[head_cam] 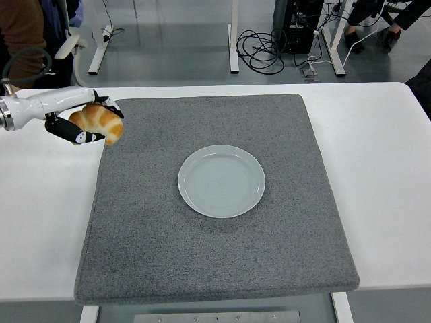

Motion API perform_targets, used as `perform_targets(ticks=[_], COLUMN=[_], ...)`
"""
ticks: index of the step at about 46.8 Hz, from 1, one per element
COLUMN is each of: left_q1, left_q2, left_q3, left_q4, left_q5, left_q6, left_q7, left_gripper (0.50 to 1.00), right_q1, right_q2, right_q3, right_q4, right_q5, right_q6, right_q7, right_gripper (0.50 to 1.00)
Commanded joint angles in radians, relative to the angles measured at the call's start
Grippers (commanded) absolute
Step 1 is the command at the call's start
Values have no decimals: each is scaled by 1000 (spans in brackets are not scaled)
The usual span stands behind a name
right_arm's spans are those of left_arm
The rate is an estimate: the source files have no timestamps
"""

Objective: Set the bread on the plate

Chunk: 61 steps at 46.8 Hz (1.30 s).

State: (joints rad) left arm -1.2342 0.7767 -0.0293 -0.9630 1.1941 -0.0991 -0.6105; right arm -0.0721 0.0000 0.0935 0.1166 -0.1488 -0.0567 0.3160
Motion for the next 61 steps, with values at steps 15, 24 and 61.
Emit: perform_targets(ticks=[15,24,61], left_q1=[-189,-251,-223], left_q2=[-19,-164,-622], left_q3=[0,2,26], left_q4=[52,124,222], left_q5=[-38,-38,-56], left_q6=[-70,-83,10], left_q7=[5,15,87], left_gripper=[500,500,500], right_q1=[0,0,0], right_q2=[0,0,0], right_q3=[0,0,0], right_q4=[0,0,0], right_q5=[0,0,0], right_q6=[0,0,1], right_q7=[0,0,0], right_gripper=[1000,1000,1000])
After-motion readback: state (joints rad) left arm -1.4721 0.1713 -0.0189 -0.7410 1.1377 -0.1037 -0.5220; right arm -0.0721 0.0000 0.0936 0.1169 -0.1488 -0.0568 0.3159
